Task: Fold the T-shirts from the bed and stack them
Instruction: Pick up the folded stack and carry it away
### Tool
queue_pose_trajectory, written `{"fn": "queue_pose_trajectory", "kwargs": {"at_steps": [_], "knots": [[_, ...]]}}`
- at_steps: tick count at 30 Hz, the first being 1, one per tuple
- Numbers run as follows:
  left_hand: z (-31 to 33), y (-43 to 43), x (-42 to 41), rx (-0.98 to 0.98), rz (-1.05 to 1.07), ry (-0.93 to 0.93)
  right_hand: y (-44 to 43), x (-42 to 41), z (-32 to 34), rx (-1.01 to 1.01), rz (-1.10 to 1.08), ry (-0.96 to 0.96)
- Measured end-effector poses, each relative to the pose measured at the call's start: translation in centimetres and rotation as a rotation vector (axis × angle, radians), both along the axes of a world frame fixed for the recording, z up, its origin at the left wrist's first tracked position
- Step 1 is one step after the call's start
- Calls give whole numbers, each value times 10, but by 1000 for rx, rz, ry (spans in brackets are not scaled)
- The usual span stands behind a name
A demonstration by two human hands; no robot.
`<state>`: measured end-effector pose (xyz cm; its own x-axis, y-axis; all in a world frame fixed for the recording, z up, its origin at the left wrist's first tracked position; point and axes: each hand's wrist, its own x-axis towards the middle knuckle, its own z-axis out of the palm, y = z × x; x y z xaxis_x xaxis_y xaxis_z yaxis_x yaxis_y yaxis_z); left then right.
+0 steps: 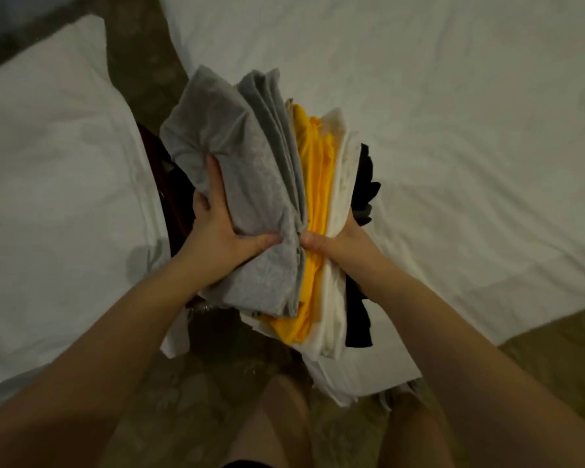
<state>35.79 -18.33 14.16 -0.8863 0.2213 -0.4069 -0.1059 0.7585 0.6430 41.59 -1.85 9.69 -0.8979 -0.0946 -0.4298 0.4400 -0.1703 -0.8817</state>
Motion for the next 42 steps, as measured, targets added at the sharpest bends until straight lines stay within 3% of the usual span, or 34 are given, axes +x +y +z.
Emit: {"fn": "queue_pose_trajectory", "kwargs": {"at_steps": [8, 14, 18, 27, 32, 42], "knots": [[85, -53, 4, 169, 174, 230, -31, -17, 123, 279, 83, 292], [172, -133, 63, 131, 275, 513, -106, 3, 202, 120, 256, 519], [203, -207, 129, 33, 473, 541, -188, 31, 225, 33, 447, 608], [209, -398, 293, -17, 861, 579, -414, 112, 235, -35, 869, 540], [210, -528, 362, -78, 956, 576, -559, 164, 222, -119, 956, 481], [199, -716, 342, -106, 967, 481, -747, 146, 209, -157, 968, 408]]}}
